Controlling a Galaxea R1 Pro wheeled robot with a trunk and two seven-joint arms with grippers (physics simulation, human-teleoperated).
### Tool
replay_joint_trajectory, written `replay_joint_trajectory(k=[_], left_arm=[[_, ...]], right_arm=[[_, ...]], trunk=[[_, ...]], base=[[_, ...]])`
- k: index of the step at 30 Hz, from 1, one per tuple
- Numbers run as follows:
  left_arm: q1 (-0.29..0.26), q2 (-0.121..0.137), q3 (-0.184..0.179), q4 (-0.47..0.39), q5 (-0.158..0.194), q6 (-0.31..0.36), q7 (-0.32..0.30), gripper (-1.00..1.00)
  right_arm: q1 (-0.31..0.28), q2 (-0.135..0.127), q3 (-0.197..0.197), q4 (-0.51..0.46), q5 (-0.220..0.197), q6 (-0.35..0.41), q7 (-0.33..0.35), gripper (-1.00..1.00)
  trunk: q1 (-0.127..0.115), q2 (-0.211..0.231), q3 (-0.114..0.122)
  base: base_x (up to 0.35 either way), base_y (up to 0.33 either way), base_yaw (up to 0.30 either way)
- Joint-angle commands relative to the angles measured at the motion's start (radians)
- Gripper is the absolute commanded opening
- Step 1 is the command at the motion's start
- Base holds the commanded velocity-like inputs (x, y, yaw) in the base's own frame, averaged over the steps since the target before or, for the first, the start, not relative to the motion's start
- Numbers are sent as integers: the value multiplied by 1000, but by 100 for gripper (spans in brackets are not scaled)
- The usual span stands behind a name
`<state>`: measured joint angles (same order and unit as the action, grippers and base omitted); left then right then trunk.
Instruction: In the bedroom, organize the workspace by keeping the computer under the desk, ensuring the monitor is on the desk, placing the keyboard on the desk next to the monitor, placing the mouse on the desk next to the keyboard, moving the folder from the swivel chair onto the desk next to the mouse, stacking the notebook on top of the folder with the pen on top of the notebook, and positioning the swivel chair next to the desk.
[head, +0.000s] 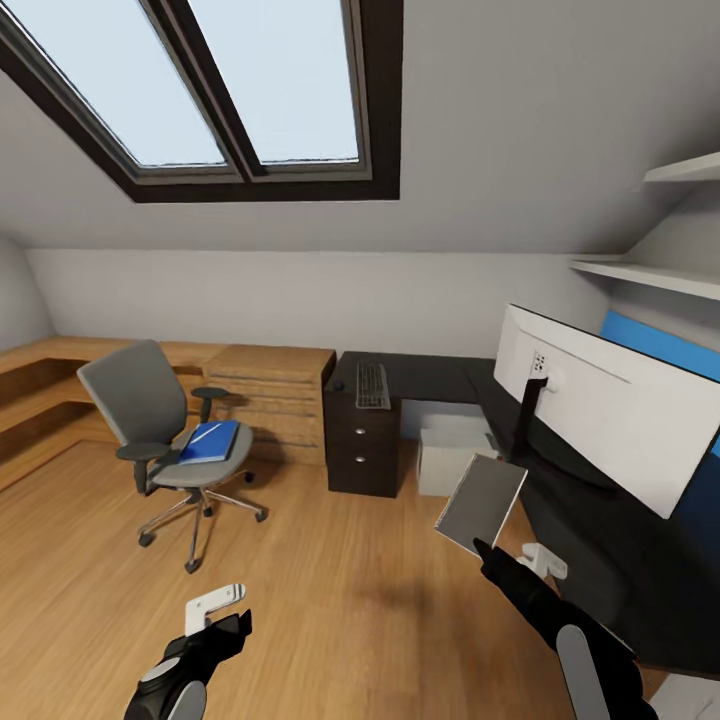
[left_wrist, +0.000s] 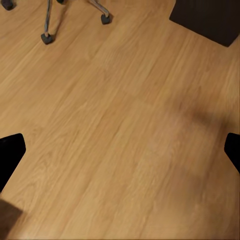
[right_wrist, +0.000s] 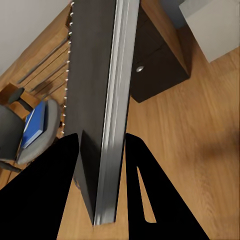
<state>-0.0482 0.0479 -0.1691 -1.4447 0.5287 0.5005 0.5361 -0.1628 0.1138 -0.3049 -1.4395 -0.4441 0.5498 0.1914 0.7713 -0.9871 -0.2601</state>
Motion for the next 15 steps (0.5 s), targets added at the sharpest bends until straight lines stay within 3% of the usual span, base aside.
replay_joint_trajectory(k=[1,15], left_arm=[[-1,1,-3,-2,10,1,10,100],[-1,1,-3,0,10,1,8,100]], right_arm=[[-1,1,-3,-1,-3,7,5,-100],[-1,2,-3,-2,-5,7,6,-100]], trunk=[[1,-1,-1],[1,-1,-1]], base=[[326,0,0],[328,6,0]])
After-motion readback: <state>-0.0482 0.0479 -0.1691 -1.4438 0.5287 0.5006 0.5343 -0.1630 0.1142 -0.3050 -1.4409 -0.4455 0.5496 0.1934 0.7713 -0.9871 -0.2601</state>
